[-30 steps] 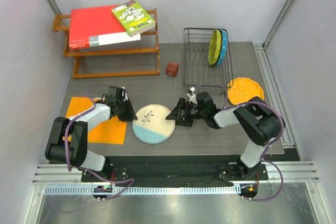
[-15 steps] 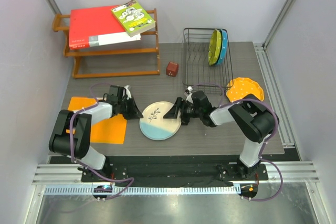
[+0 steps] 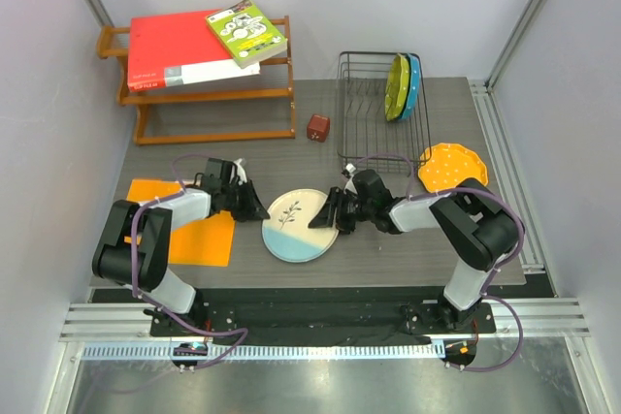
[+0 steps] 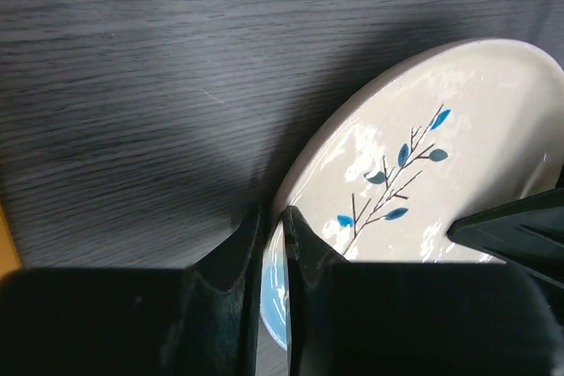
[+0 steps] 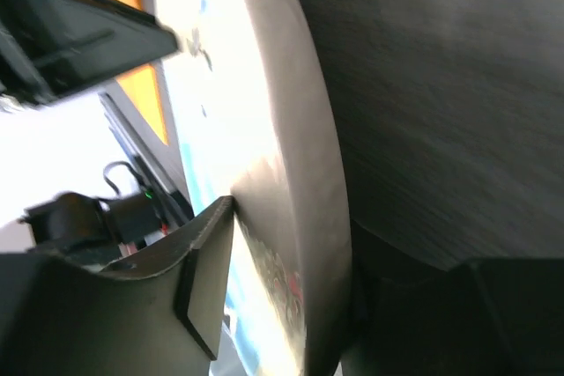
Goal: Load the plates into the dish rack
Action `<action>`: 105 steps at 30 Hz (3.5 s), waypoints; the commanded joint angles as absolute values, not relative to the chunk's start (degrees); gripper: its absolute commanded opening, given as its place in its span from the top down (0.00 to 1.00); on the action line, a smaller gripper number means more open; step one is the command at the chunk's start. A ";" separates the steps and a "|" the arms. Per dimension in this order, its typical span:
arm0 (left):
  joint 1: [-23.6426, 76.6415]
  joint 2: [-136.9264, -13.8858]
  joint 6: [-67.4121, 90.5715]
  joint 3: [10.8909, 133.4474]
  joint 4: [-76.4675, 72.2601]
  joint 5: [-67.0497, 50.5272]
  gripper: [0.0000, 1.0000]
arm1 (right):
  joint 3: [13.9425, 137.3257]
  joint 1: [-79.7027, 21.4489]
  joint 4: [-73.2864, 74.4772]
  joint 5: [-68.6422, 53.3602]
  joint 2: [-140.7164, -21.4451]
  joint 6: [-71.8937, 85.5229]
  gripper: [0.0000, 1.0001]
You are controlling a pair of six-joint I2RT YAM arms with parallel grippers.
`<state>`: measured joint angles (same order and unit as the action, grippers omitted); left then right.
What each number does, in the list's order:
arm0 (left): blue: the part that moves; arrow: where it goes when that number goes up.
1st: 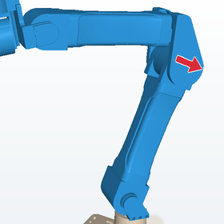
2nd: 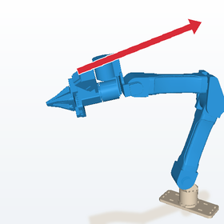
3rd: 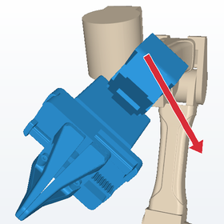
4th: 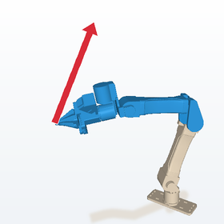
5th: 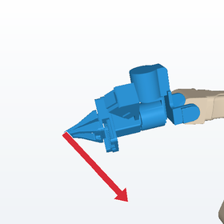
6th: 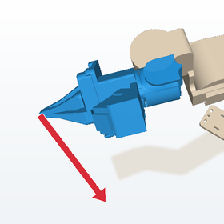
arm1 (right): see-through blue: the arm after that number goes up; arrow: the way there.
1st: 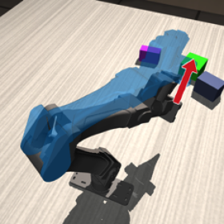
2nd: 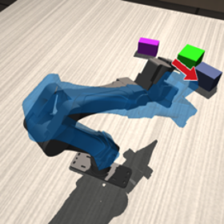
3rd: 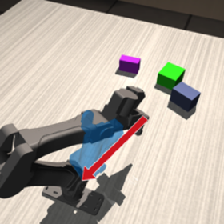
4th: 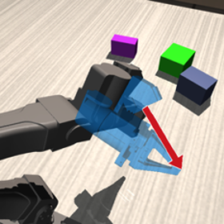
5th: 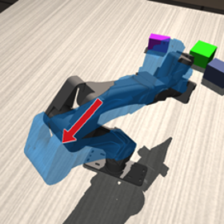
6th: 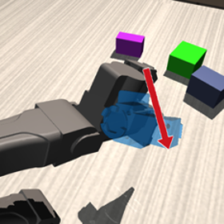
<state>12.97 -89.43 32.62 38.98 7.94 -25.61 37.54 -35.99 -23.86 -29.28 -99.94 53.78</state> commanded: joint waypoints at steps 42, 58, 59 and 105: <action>15.91 -61.26 11.25 57.31 26.63 0.53 0.01 | 101.86 -19.78 26.82 -11.71 -91.92 10.82 0.99; 16.17 -59.15 13.27 55.20 25.93 -2.99 0.01 | 123.92 -20.92 16.18 36.73 -112.76 5.19 0.99; 16.17 -58.89 13.62 54.85 25.75 -3.16 0.00 | 124.88 -20.92 16.08 37.17 -114.16 4.75 0.99; 15.38 -57.92 14.76 48.25 22.33 -2.46 0.00 | 118.41 -15.03 22.32 29.71 -114.02 0.26 0.24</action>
